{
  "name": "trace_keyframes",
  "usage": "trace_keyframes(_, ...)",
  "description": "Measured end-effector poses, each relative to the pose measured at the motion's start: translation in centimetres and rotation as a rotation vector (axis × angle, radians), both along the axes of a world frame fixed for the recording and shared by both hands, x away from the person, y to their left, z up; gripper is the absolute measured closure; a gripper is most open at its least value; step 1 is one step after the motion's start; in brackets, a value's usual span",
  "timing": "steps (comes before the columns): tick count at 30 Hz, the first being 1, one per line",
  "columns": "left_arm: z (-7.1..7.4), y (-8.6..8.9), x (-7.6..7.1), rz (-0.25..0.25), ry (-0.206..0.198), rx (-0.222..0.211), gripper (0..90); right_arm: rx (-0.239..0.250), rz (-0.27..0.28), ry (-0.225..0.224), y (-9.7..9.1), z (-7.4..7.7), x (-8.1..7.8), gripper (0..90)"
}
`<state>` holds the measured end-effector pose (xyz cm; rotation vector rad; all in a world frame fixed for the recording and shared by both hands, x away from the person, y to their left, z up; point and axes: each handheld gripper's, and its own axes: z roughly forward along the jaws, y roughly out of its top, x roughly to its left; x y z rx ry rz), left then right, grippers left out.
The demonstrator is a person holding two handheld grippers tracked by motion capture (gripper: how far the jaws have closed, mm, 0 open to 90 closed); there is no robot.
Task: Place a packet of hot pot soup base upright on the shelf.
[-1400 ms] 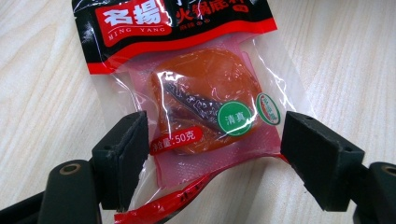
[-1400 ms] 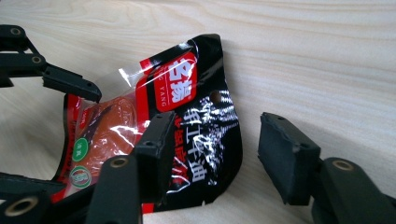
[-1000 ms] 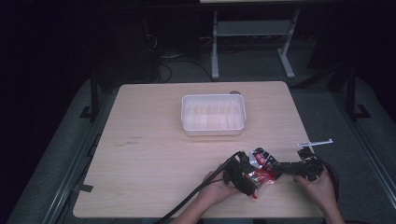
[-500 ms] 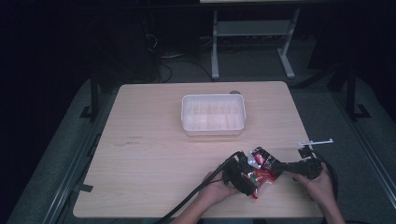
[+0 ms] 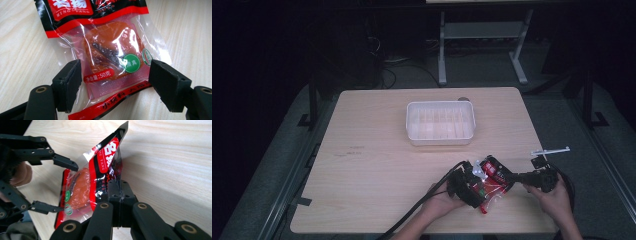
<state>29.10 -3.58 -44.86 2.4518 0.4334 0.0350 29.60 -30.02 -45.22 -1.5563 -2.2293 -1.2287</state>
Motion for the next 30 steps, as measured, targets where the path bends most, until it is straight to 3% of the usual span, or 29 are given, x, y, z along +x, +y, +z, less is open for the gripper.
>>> trace_keyframes(6, 0.8, 1.4, -0.4, 0.0, -0.024, -0.018, 26.2, 0.04, 0.009, -0.022, 0.3, 1.0, -0.3, 89.3)
trace_keyframes(11, 1.3, 3.2, -0.5, 0.0, -0.027, -0.035, 26.5, 0.055, 0.013, -0.051, 0.6, 2.0, -0.5, 89.3)
trace_keyframes(14, 1.5, 4.2, -0.8, -0.002, -0.049, -0.041, 27.2, 0.045, 0.008, -0.08, 0.7, 2.6, -0.6, 89.4)
trace_keyframes(21, 1.6, 7.0, -1.0, 0.034, -0.057, -0.056, 27.2, 0.058, 0.009, -0.122, 1.0, 4.1, -1.0, 89.6)
trace_keyframes(30, 2.0, 10.4, -0.9, 0.092, -0.069, -0.062, 27.1, 0.068, 0.025, -0.142, 2.1, 5.9, -0.8, 89.5)
